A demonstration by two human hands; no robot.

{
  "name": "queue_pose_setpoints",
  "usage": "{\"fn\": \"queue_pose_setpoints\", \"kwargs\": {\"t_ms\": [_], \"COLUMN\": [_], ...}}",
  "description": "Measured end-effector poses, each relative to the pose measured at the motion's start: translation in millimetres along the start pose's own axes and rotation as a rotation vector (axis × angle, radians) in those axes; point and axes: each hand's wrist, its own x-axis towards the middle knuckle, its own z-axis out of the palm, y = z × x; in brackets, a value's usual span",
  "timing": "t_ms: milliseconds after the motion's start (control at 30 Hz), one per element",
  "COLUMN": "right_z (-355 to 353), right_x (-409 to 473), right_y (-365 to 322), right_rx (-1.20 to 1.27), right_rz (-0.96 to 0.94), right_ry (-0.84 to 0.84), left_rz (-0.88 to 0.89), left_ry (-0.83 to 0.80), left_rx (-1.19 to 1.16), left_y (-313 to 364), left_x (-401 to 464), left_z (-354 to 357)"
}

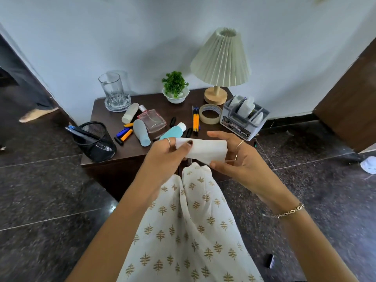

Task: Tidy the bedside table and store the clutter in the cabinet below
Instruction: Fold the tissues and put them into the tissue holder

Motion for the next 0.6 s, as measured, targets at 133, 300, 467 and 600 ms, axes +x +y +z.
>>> {"fn": "queue_pose_setpoints", "kwargs": {"t_ms": [133,300,467,600], "right_z": [-5,-6,-8,-12], "right_x": [-2,-5,-11,-15], "right_y": [-7,-17,-21,-22], "right_rx": [-0.041,-0.091,-0.068,0.035], "right_rz": [-0.008,-0.047,-0.047,-0.009], "right_ry": [0.059,0.162,0.251,0.284], "left_rz": [-0.005,0.000,0.234,0.358], "left_ry": [-0.019,-0.040,-0.207,-0.197], "left_rx": [-0.078,-0.050,0.064,0.283], "left_y": [14,20,17,15], "left_x": [2,1,-7,-11], "left_z": [-2,-2,-2,-3]}}
